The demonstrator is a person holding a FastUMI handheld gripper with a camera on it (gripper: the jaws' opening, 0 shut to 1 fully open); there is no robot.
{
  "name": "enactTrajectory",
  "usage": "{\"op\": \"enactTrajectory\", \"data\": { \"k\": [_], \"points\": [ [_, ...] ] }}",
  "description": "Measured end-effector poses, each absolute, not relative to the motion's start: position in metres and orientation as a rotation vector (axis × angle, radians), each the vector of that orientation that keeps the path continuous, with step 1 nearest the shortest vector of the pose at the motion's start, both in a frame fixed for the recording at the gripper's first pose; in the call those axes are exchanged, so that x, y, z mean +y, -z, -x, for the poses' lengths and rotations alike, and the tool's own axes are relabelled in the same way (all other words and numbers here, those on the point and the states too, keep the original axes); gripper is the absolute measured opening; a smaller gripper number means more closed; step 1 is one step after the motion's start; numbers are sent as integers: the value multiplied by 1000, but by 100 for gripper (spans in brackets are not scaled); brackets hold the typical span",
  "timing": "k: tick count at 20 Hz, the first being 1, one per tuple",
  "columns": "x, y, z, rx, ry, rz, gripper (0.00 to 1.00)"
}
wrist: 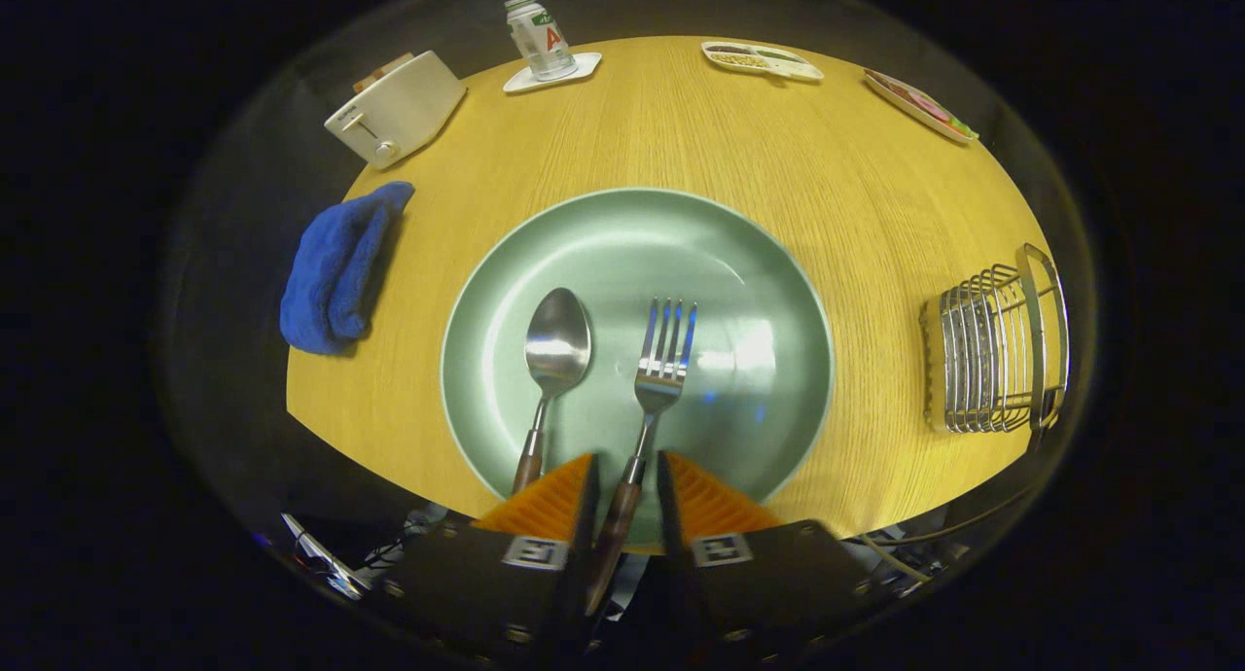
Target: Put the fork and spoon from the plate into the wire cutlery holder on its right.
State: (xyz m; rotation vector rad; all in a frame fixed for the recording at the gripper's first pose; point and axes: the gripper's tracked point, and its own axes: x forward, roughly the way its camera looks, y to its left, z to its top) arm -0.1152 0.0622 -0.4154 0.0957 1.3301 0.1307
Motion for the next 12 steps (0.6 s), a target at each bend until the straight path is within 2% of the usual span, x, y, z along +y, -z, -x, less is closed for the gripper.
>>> {"op": "enactTrajectory", "data": {
  "k": [1,2,3,4,12],
  "points": [
    [63,416,118,1340,-138,-93,15],
    [65,422,116,1336,-147,-97,20],
    [61,428,114,1318,-125,-95,20],
    [58,418,113,1315,-111,-106,2],
    [51,387,88,1224,-102,-227,2]
  ]
}}
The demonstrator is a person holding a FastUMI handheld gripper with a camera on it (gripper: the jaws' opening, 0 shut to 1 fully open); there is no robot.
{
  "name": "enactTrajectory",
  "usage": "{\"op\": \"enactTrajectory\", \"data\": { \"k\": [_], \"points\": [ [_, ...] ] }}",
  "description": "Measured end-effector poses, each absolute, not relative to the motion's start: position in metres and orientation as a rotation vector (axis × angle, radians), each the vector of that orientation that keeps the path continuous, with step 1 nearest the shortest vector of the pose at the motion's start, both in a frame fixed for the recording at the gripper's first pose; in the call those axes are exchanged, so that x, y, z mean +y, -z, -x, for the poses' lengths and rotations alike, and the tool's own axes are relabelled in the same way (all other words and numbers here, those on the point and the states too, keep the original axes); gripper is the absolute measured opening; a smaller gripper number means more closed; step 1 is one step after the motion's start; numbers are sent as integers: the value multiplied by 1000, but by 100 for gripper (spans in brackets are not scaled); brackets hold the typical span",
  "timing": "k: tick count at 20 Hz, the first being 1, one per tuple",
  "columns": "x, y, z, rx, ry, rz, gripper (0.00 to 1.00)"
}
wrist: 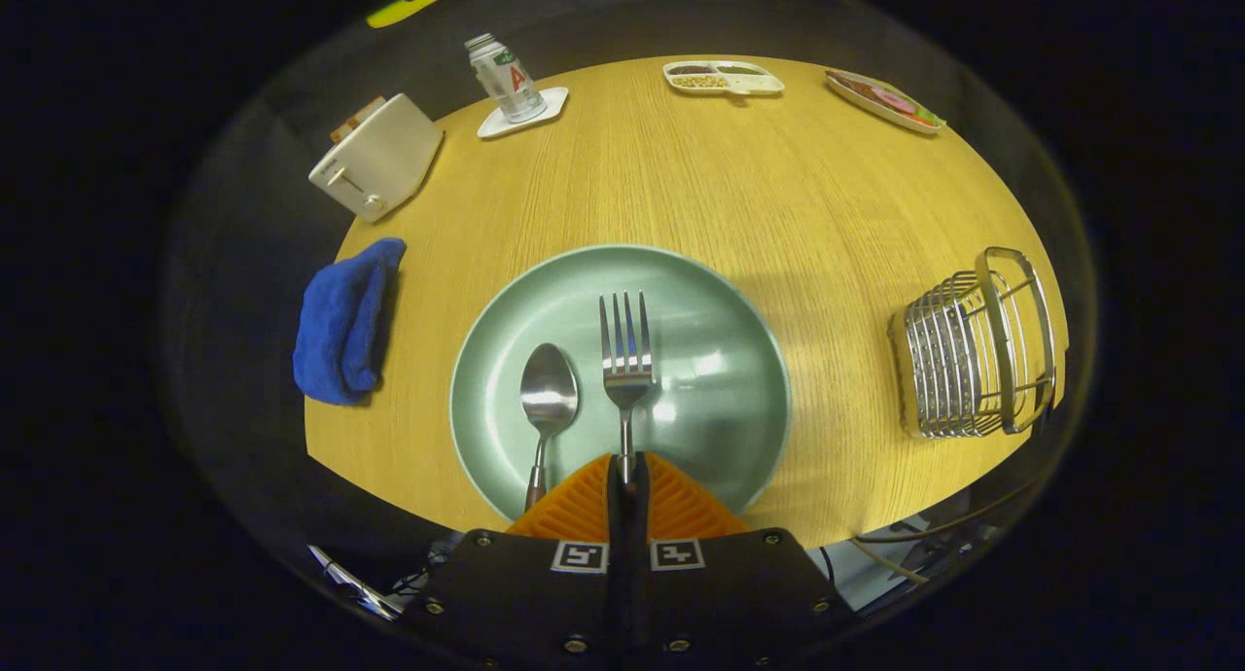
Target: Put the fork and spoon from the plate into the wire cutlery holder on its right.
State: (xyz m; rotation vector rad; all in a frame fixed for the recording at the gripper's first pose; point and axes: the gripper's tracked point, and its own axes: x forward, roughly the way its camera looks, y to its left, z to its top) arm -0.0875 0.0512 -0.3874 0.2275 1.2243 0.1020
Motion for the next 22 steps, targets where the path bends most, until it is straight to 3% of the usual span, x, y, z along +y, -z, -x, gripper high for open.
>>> {"op": "enactTrajectory", "data": {
  "k": [13,22],
  "points": [
    [-75,305,79,1051,133,-358,2],
    [-129,327,132,1196,263,-386,2]
  ]
}}
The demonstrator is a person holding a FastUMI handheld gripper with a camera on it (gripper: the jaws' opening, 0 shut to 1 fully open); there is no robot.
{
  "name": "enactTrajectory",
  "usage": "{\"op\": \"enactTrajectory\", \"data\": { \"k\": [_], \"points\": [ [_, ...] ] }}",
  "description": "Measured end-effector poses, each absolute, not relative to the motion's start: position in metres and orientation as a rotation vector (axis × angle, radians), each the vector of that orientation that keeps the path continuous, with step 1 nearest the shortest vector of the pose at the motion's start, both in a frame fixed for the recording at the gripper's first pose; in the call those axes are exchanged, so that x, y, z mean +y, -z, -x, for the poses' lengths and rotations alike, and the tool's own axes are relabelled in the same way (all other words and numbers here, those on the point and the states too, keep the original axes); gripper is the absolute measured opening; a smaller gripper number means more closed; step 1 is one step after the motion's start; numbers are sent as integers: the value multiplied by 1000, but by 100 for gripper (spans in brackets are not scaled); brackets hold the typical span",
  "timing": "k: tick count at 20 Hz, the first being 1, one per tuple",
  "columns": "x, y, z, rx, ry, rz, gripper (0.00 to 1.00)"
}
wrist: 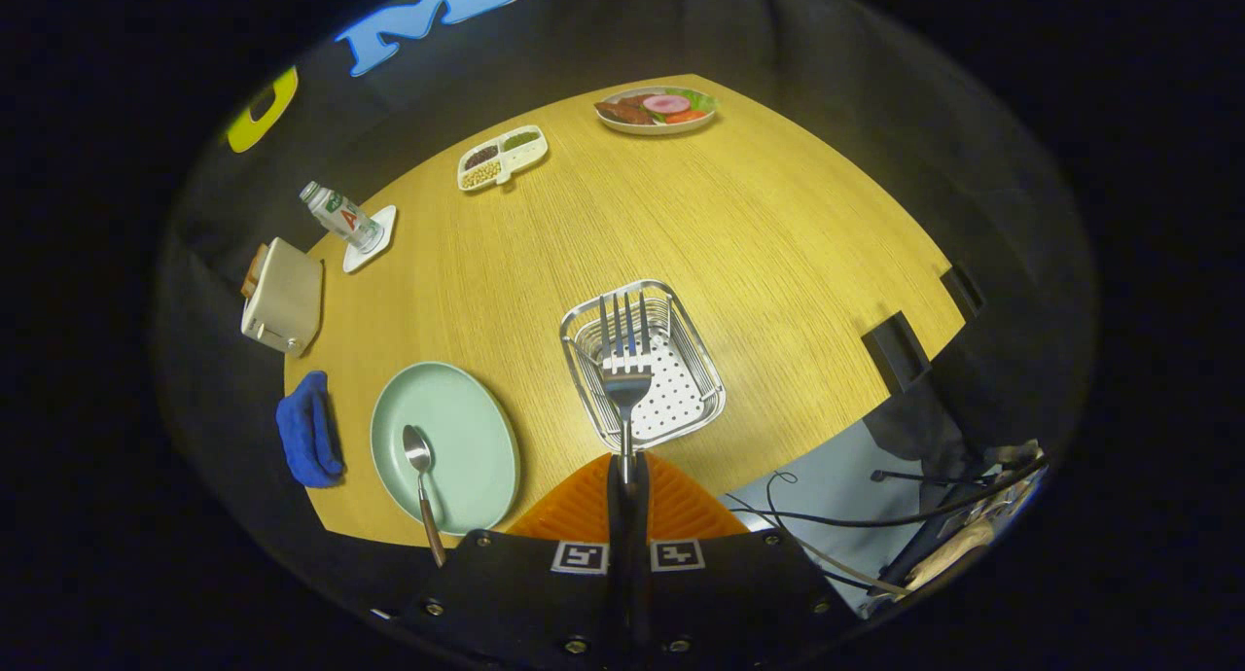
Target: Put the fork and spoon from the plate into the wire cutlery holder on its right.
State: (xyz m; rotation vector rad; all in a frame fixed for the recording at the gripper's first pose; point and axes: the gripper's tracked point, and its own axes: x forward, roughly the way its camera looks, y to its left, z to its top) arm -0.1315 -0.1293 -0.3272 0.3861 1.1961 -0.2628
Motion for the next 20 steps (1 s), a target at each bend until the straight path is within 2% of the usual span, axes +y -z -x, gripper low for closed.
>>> {"op": "enactTrajectory", "data": {
  "k": [7,10,16,17,19,20],
  "points": [
    [-134,335,133,1290,270,-400,2],
    [-138,334,129,1291,269,-378,8],
    [-143,327,119,1275,282,-378,9],
    [-145,326,117,1262,283,-382,13],
    [-150,321,115,1233,303,-367,30],
    [-152,320,115,1223,308,-357,59]
  ]
}}
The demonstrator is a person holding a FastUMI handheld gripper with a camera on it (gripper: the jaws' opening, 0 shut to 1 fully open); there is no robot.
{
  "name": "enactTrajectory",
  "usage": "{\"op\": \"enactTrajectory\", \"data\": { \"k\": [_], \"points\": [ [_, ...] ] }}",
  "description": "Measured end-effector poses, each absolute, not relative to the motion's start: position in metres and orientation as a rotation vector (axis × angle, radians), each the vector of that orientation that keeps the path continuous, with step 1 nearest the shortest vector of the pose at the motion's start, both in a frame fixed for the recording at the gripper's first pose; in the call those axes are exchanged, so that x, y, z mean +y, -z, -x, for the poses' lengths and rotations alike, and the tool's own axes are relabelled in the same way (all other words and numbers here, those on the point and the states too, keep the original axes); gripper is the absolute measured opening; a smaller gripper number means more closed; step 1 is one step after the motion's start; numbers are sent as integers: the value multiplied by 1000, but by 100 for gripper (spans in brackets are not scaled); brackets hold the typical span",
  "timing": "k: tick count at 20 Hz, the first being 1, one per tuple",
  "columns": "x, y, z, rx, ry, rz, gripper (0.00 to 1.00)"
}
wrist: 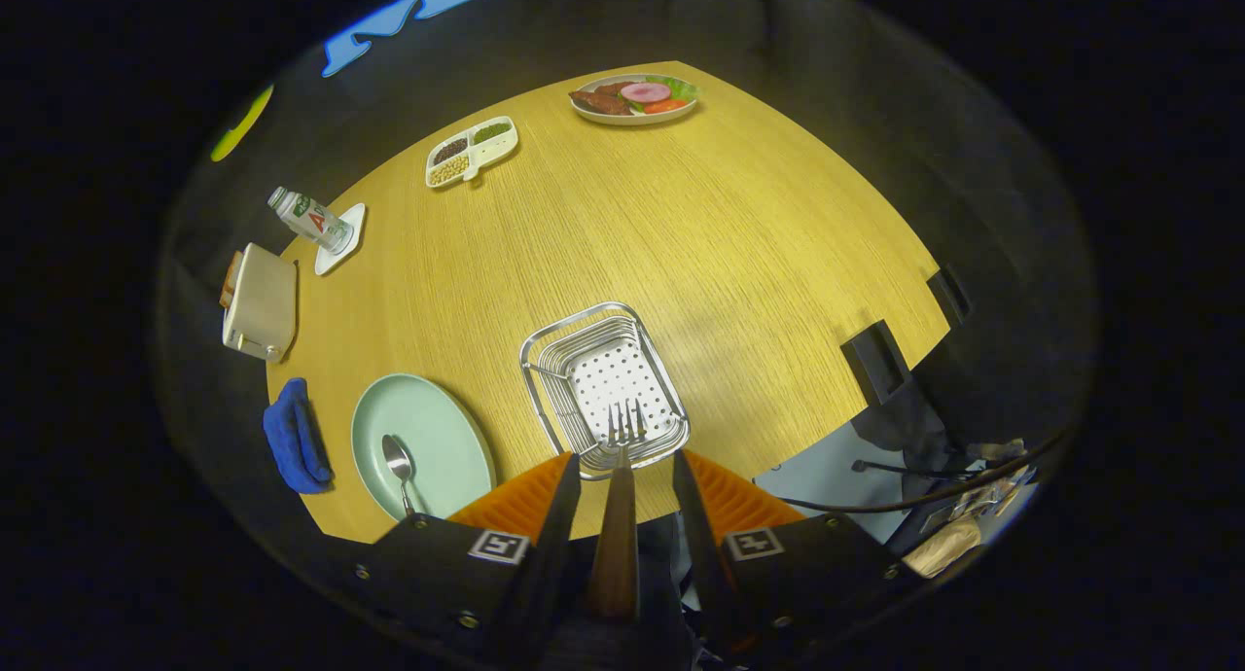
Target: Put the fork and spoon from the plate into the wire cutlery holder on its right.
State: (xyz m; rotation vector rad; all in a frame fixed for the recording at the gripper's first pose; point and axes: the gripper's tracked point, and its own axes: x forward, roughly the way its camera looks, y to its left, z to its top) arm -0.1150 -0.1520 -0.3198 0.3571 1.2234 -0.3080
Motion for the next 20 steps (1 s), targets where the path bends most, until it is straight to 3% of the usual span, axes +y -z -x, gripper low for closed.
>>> {"op": "enactTrajectory", "data": {
  "k": [2,14,20],
  "points": [
    [-154,315,115,1201,324,-353,80],
    [-158,290,103,1087,344,-331,80],
    [-147,249,67,910,317,-245,80]
  ]
}}
